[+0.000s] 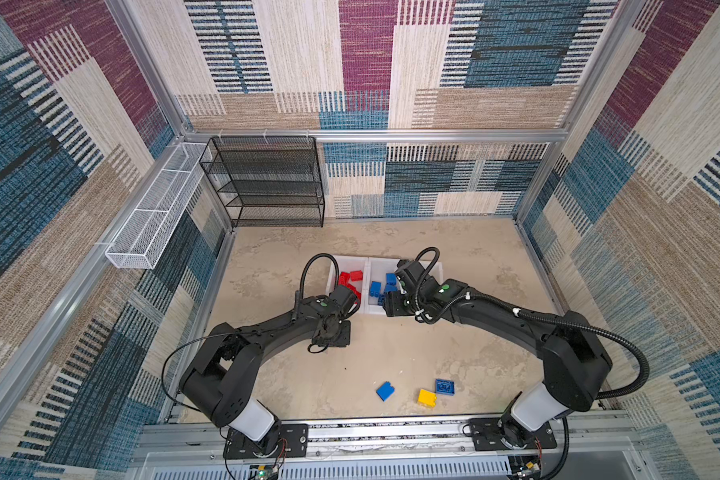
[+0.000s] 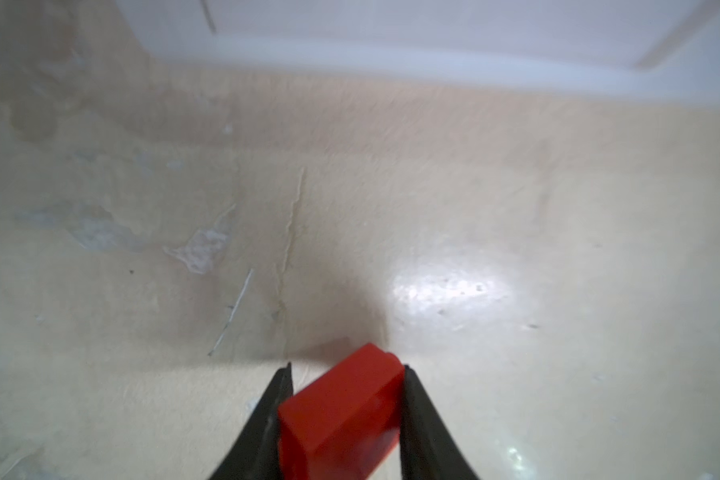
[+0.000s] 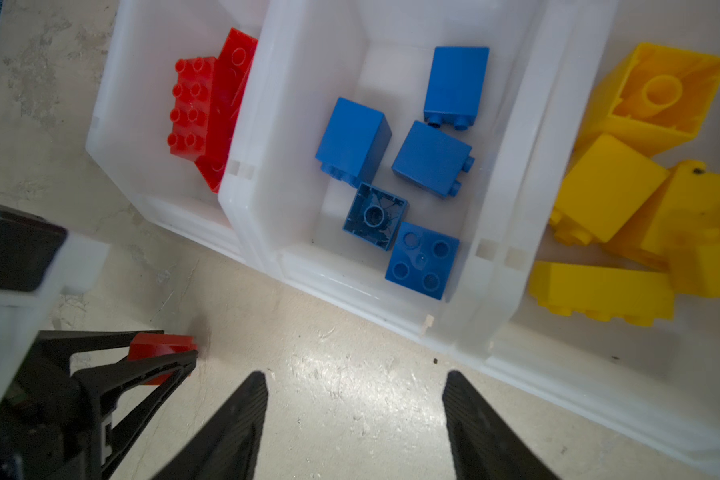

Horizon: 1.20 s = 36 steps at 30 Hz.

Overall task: Sort the legos into containers by color
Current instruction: 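Carry the small red brick into the red compartment and open the left gripper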

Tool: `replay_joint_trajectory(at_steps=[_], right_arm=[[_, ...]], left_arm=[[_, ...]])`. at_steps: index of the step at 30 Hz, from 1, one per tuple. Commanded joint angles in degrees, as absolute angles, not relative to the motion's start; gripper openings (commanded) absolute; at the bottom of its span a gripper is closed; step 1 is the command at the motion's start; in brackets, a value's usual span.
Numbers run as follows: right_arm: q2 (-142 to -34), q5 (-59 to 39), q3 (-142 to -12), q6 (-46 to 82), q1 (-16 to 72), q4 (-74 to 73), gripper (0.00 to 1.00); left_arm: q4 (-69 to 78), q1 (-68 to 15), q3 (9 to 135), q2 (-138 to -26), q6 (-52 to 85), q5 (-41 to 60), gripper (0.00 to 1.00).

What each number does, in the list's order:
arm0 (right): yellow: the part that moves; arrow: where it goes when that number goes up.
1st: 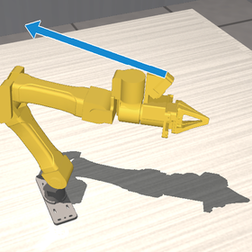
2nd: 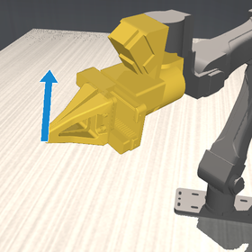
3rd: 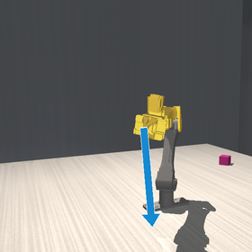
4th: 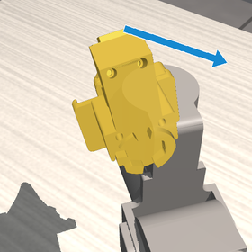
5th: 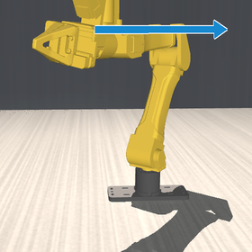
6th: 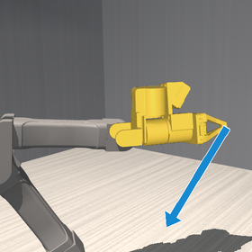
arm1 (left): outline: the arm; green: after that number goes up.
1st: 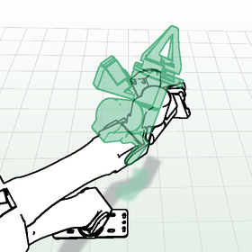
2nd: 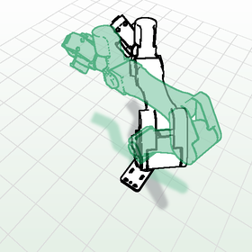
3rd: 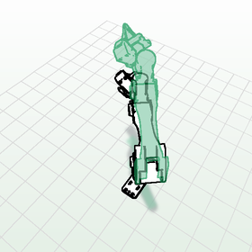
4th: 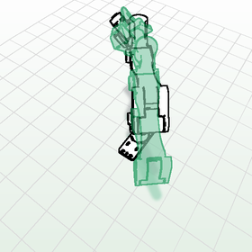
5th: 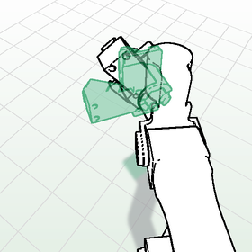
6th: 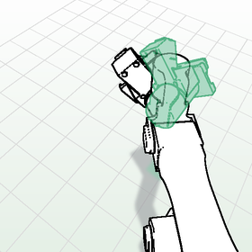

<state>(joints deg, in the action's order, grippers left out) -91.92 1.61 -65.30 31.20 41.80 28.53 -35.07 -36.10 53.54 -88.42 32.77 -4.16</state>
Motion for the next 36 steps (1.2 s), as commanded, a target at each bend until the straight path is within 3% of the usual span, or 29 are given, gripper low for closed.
replay_joint_trajectory(at_steps=[1, 5, 14, 18, 24, 36], right_arm=[[-91.54, 2.25, -65.83, 31.38, 41.75, 28.33, 0.70], [-91.16, 2.38, -65.83, 31.29, 41.57, 28.43, 0.70], [-88.71, 3.32, -64.80, 31.72, 41.37, 29.44, 0.69], [-87.47, 3.78, -63.79, 32.17, 41.24, 29.71, 0.69], [-86.84, 4.22, -63.48, 32.30, 40.79, 29.98, 0.70], [-86.01, 3.25, -63.69, 30.87, 40.52, 31.20, 0.70]], left_arm=[[-35.92, -35.93, 58.37, -86.82, 30.23, -4.40, 0.27], [-36.95, -34.80, 66.44, -88.74, 25.54, -6.14, 0.28], [-39.25, -30.08, 83.44, -105.08, 19.53, -4.94, 0.28], [-40.86, -29.27, 88.70, -110.15, 18.56, -4.48, 0.37], [-41.19, -28.75, 89.10, -110.47, 18.70, -4.91, 0.52], [-39.95, -28.09, 83.41, -103.03, 19.50, -4.66, 0.54]])
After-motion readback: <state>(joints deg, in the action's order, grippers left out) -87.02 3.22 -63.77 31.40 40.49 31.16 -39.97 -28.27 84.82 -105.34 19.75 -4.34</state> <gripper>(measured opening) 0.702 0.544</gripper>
